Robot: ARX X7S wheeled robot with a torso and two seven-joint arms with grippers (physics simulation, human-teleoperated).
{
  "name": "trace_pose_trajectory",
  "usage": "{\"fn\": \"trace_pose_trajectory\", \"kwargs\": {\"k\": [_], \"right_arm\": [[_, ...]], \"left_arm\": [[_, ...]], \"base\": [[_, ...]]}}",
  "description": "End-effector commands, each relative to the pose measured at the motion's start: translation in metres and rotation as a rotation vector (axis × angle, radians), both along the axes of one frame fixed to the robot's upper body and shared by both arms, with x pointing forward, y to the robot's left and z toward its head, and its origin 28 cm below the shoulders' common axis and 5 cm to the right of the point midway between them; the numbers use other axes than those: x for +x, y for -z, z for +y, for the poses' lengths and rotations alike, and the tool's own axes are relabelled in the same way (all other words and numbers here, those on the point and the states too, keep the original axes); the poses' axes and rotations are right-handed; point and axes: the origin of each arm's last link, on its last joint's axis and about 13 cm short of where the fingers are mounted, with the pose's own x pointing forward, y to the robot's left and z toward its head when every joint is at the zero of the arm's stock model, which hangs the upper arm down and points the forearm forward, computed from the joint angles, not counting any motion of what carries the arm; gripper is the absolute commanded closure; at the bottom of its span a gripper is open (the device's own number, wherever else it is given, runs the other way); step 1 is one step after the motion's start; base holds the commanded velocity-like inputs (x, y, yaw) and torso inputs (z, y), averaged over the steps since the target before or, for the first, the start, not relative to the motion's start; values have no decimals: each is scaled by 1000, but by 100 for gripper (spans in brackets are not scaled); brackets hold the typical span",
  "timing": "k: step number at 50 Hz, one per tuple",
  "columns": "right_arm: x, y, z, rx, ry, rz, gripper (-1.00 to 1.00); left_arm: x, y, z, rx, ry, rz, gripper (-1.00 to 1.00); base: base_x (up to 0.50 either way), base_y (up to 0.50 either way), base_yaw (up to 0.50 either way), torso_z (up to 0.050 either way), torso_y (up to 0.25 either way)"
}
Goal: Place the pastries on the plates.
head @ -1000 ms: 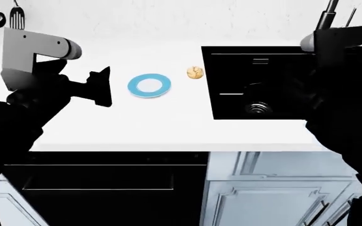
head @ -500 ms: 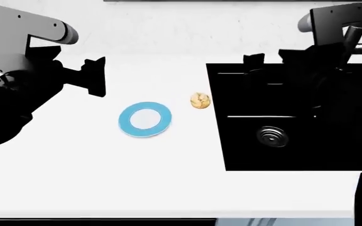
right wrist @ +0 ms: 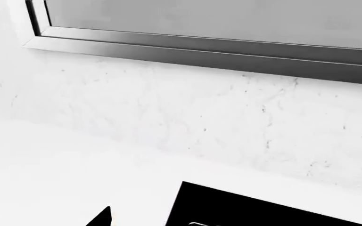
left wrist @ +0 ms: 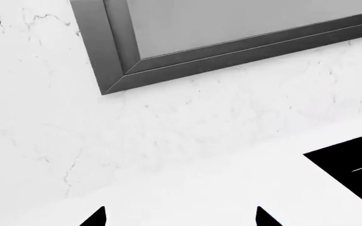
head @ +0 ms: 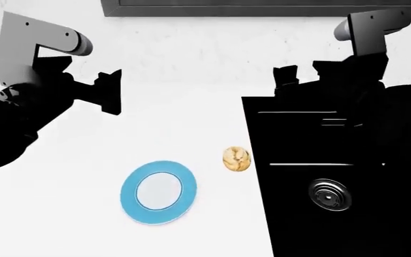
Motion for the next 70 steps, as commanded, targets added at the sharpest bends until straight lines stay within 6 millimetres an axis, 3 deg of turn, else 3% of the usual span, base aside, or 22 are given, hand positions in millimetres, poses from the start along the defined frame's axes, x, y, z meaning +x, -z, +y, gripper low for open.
{"fn": "trace_pose_trajectory", "kwargs": {"k": [1, 11, 17, 24, 50, 70], "right_arm": [[-2, 3, 1, 1, -2, 7, -100], [2, 11, 15, -1, -76, 119, -100], [-5, 25, 24, -59, -187, 260, -100], [-13, 28, 30, -103, -262, 335, -100], [-25, 44, 33, -222, -342, 466, -100], [-6, 74, 43, -217, -389, 499, -100]], "left_arm": [[0, 4, -2, 8, 3, 12, -100], [0, 6, -3, 9, 4, 15, -100], [-1, 9, -2, 8, 6, 19, -100], [-2, 11, 0, 6, 6, 25, -100], [-3, 18, 2, 7, 14, 34, -100], [-4, 19, 2, 12, 4, 34, -100]], "base": [[469, 23, 0, 0, 0], [63, 4, 0, 0, 1], [0, 0, 0, 0, 0], [0, 0, 0, 0, 0], [0, 0, 0, 0, 0], [0, 0, 0, 0, 0]]}}
